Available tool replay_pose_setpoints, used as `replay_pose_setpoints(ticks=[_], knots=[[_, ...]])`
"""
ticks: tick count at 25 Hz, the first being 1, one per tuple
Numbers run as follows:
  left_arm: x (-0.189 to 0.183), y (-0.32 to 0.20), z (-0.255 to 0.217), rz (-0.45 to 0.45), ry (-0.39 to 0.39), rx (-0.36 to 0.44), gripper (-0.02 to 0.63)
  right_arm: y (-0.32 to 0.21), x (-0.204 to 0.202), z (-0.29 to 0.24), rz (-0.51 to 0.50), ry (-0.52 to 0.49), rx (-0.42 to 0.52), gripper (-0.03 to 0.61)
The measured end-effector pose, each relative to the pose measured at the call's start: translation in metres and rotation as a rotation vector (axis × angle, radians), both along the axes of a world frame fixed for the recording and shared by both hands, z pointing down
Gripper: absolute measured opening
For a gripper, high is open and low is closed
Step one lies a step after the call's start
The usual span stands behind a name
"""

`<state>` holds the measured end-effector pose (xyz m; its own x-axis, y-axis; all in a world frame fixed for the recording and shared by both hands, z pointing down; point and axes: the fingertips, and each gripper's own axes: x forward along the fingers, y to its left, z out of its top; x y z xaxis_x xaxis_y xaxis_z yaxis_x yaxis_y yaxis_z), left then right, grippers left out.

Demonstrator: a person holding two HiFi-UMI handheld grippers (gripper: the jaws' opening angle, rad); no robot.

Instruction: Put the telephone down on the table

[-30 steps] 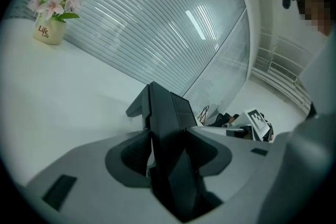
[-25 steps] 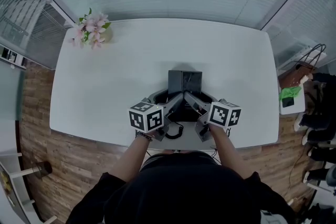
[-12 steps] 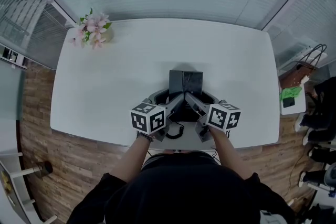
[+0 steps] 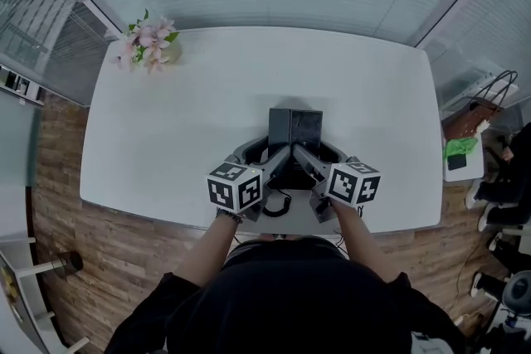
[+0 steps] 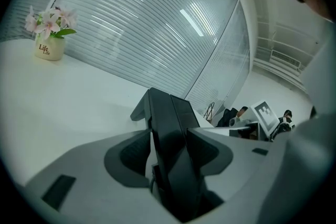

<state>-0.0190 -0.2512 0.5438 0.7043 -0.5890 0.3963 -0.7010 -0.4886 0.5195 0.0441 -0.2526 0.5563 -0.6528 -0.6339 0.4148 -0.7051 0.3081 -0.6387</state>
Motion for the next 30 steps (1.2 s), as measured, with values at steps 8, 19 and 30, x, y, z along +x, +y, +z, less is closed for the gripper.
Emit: replay_pose_setpoints(ticks=[8,19,30], knots=[[-0.001,0.0,-0.012,-0.021,-0.002,0.041,0.224,-0.001,0.005,-0.009,0.012,0.014,0.032,0.262],[-0.008,-0.011,-0.04,-0.048,-0.015,0.132,0.225,-0.009,0.012,-0.045,0.034,0.059,0.154,0.261],[-0.008,-0.014,-0.071,-0.061,-0.008,0.216,0.224,-0.014,0.007,-0.093,0.027,0.069,0.316,0.248]])
